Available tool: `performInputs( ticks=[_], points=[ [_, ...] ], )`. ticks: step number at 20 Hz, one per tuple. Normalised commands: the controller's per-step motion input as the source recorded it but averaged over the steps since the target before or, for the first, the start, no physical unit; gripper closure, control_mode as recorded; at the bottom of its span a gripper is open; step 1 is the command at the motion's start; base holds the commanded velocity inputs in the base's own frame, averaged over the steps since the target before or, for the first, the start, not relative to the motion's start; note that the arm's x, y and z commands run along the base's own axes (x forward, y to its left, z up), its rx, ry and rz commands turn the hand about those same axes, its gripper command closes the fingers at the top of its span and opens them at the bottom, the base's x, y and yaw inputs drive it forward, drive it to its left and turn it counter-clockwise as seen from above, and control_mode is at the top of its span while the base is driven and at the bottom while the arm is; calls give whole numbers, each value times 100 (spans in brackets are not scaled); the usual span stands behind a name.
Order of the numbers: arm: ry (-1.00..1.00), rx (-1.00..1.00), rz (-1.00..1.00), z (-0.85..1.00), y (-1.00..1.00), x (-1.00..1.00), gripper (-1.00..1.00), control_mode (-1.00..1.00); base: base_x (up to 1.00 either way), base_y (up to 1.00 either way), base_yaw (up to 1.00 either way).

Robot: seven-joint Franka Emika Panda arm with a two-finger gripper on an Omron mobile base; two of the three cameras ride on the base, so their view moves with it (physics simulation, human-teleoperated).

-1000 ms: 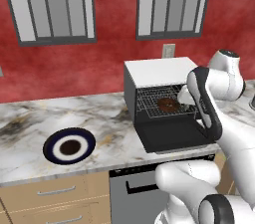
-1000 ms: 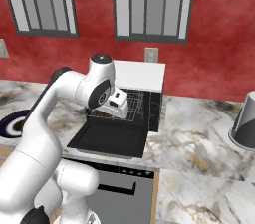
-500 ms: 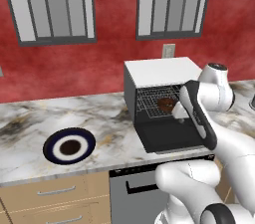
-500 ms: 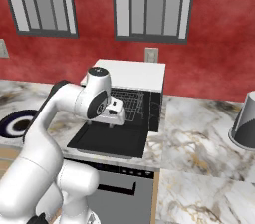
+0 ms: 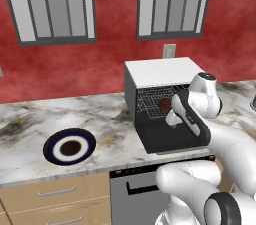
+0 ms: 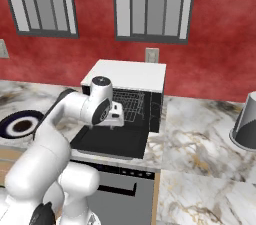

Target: Pick up the bagel from the plate, place it on the toaster oven rack, close the door, and set the timer.

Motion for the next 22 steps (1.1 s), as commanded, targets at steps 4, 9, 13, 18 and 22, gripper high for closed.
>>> performInputs(
  ticks=[4, 9, 13, 18, 22],
  points=[
    [0, 0, 8, -3, 15, 74, -100, -100, 0, 0, 0],
    [0, 0, 7, 0, 7, 76, -100, -100, 0, 0, 0],
    [0, 0, 7, 0, 1, 74, -100, -100, 0, 0, 0],
    [0, 0, 7, 0, 1, 57, -100, -100, 0, 0, 0],
    [-1, 0, 7, 4, 1, 8, -100, -100, 0, 0, 0]
  ],
)
